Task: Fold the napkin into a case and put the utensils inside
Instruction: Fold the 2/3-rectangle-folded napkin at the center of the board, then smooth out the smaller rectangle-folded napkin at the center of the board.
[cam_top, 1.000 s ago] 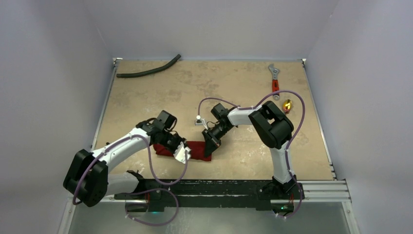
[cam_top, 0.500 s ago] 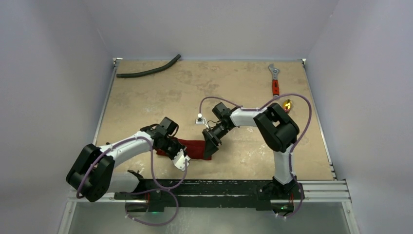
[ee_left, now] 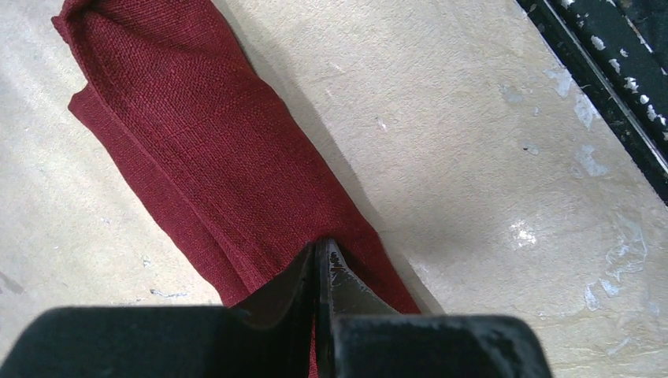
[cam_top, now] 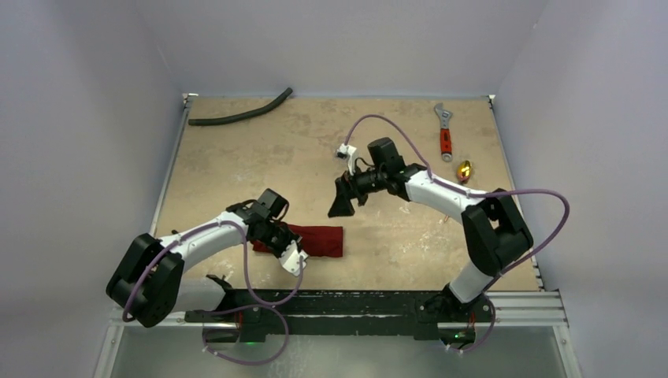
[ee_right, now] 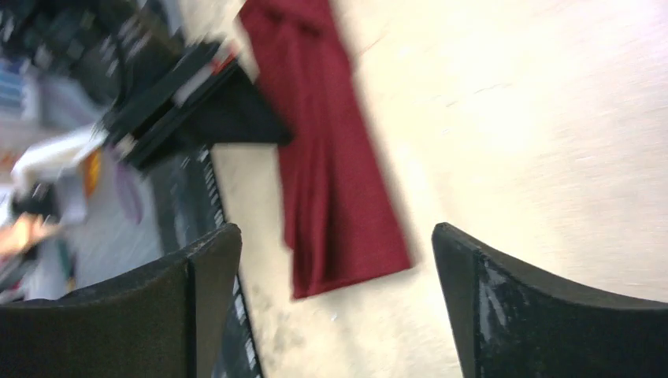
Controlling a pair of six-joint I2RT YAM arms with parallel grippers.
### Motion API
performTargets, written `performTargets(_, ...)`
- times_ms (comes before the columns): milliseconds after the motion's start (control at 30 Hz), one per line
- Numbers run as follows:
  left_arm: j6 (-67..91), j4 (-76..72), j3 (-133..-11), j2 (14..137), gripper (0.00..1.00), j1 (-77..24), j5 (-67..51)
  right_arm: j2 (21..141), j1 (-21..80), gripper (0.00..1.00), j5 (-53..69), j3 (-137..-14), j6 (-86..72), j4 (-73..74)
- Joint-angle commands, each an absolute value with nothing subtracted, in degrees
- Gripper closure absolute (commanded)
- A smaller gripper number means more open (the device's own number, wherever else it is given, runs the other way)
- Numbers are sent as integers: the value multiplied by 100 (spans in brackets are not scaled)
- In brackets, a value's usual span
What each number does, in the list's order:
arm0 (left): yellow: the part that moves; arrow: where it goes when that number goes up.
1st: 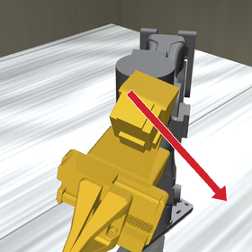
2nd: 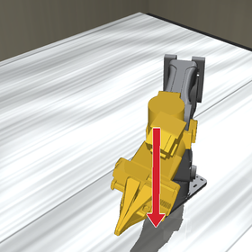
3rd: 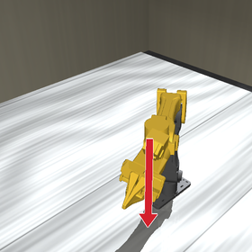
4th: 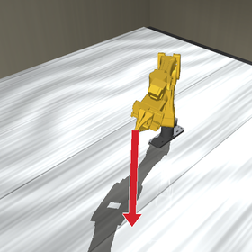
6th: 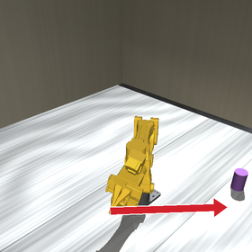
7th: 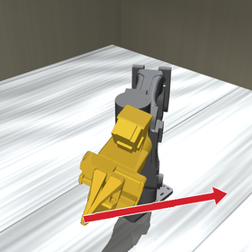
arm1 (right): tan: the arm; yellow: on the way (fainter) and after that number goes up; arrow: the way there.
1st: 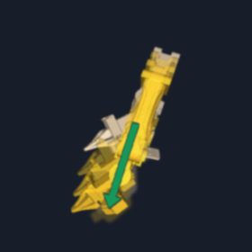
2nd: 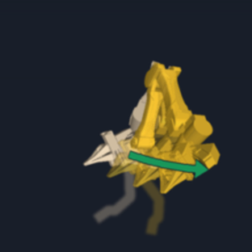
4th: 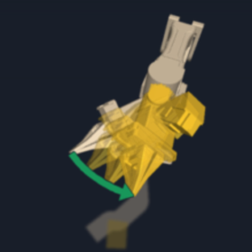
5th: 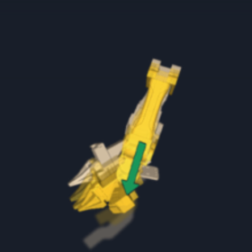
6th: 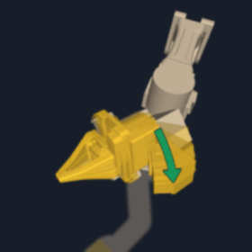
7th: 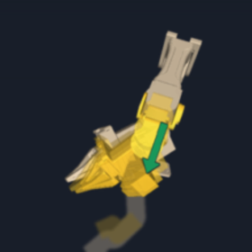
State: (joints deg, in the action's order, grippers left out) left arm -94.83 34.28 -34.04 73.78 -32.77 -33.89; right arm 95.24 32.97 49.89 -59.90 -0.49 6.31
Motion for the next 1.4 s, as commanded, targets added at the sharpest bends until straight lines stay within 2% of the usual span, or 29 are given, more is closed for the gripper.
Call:
performTargets(0, -9226, 3550, -3607, 7229, 98, -3288, -3552, 9674, 3290, 16, 3324, -6057, -749, -671)
performTargets(33, -9139, 3529, -3659, 7213, 98, -3292, -3577, 9850, 3309, 28, 3231, -6068, -746, -712)
performTargets(67, -9107, 3518, -3674, 7203, 98, -3288, -3605, 10083, 3329, 54, 3067, -6107, -713, -674)
performTargets(100, -9096, 3497, -3684, 7202, 98, -3289, -3618, 10229, 3339, 63, 2995, -6184, -654, -541)
performTargets(133, -9046, 3452, -3679, 7199, 98, -3293, -3635, 10298, 3377, 65, 2854, -6195, -645, -460)
performTargets(433, -8826, 3061, -3657, 7406, 98, -3324, -3775, 9813, 3712, 65, 2521, -5041, -781, -1133)
performTargets(500, -8656, 2914, -3690, 7446, 96, -3364, -3784, 9736, 3901, 59, 2364, -4819, -816, -1321)
performTargets(533, -8520, 2842, -3729, 7454, 92, -3371, -3811, 9712, 3941, 55, 2330, -4722, -873, -1391)
performTargets(633, -8219, 2739, -3864, 7513, 84, -3411, -3913, 9773, 3946, 59, 2450, -4623, -950, -1493)
performTargets(700, -8009, 2572, -3890, 7545, 83, -3472, -3933, 9767, 3946, 62, 2398, -4585, -1006, -1591)
performTargets(867, -7001, 1681, -3942, 7705, 82, -3747, -3892, 9471, 3947, 60, 2233, -4325, -1100, -1909)
performTargets(1100, -6713, 1731, -3969, 7884, 70, -3919, -4018, 9606, 3946, 58, 2300, -4159, -1194, -2036)
performTargets(1267, -6582, 1590, -3846, 7901, 70, -3955, -4017, 9477, 3943, 59, 2462, -4112, -1287, -1993)
performTargets(1367, -6654, 1682, -3807, 7925, 80, -4009, -4080, 9303, 3905, 61, 2465, -4131, -1326, -1906)
